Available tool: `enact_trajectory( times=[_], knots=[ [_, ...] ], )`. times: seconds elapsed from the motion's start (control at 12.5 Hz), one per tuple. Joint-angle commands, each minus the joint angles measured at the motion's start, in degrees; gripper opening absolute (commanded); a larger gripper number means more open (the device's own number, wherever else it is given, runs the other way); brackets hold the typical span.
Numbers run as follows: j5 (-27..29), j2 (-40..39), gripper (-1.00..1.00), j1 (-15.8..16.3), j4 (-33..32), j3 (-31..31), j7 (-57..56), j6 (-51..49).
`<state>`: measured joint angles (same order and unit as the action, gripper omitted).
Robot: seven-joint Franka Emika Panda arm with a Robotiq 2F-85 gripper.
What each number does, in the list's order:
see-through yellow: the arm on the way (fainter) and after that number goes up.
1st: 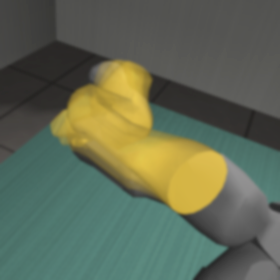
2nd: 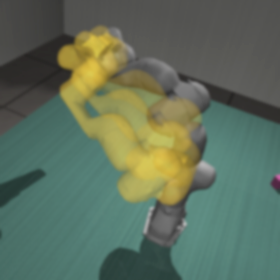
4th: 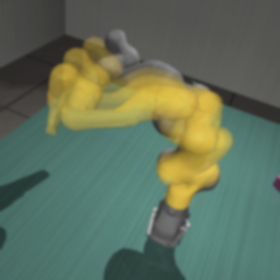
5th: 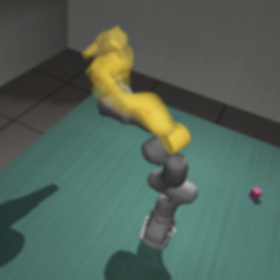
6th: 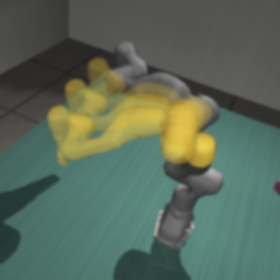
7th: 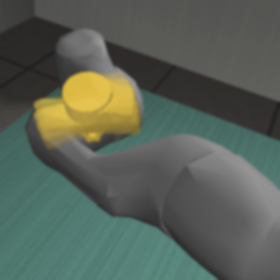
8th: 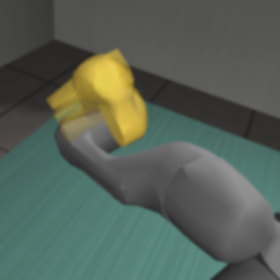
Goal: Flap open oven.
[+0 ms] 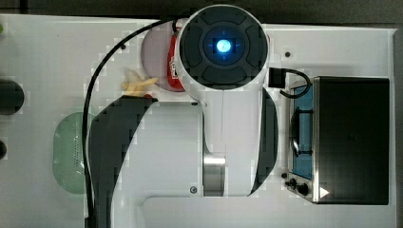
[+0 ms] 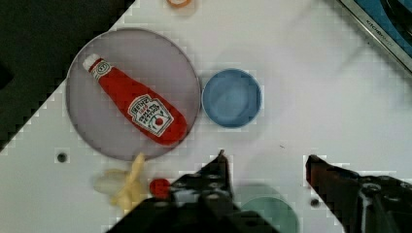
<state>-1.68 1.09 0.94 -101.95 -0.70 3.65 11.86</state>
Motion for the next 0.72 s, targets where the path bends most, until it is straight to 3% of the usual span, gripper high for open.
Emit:
enact_trajectory(
  times=[0.08,0.24,0.4,0.48,0.72],
  knots=[
    [-0.3,11.0,0.59,-0.8,-2.1,-2.0,3.5,-10.4],
    [-0.3,11.0,0.99,-0.8,-2.1,-2.0,3.5,-10.4],
    [-0.3,11.0,1.00,-0.8,-2.1,-2.0,3.5,-10.4],
    [-0.3,11.0,0.89,-0.8,-2.1,-2.0,3.5,-10.4],
    [-0.3,11.0,0.14,-0.8,-2.1,-2.0,3.5,-10.4]
  ],
)
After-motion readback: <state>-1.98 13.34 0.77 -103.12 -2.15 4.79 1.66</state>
